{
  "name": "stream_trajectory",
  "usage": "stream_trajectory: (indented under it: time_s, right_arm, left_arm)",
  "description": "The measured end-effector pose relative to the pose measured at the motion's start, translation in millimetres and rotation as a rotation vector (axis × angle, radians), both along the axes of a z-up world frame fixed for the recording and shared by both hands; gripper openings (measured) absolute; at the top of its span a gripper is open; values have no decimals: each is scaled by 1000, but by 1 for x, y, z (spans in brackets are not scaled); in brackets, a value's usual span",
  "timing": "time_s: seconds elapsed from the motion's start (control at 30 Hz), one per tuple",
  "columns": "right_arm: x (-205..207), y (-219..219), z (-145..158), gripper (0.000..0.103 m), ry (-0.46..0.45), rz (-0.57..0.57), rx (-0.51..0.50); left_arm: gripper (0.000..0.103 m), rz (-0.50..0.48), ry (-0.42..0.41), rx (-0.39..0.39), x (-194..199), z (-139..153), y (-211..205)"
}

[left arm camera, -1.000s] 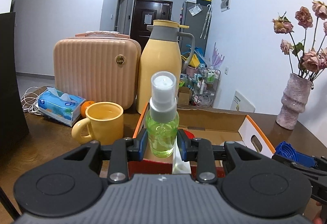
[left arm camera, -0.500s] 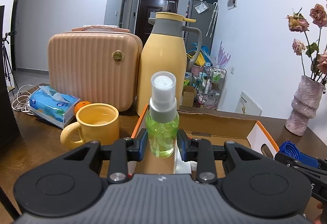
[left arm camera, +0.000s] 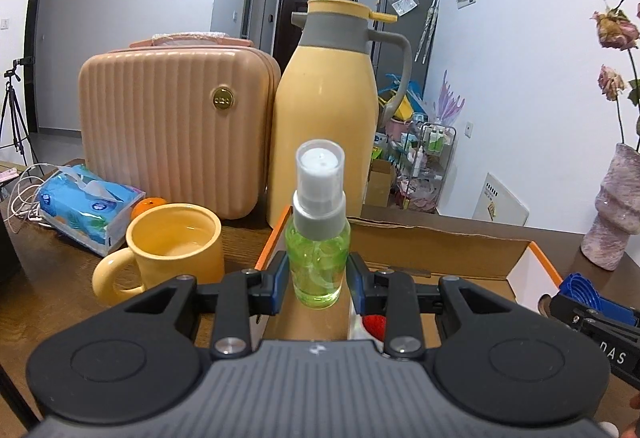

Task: Organize rigid objects
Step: 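Carry the spray bottle and blue cap over the cardboard box with both grippers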

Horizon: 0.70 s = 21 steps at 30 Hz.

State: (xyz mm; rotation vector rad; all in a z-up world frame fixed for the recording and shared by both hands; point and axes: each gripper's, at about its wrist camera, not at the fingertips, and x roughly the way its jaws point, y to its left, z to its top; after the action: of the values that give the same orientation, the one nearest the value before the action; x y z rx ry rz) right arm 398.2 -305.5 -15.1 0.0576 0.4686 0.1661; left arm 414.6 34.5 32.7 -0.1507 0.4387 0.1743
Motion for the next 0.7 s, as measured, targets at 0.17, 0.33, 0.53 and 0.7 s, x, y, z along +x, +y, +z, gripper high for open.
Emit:
stream_trajectory:
  time_s: [0.17, 0.33, 0.53, 0.7]
  right_arm:
    - [13, 2, -3, 52, 13, -3, -6]
    - [24, 5, -7, 52, 28, 4, -12]
    - [31, 5, -12, 52, 48, -1, -20]
    - [32, 7, -15, 53, 65, 11, -37]
  left_arm:
    - [32, 3, 19, -1, 16, -5, 2]
    - [32, 1, 29, 6, 29, -8, 3]
    - [32, -7, 53, 6, 44, -13, 3]
    - [32, -20, 71, 17, 48, -18, 0]
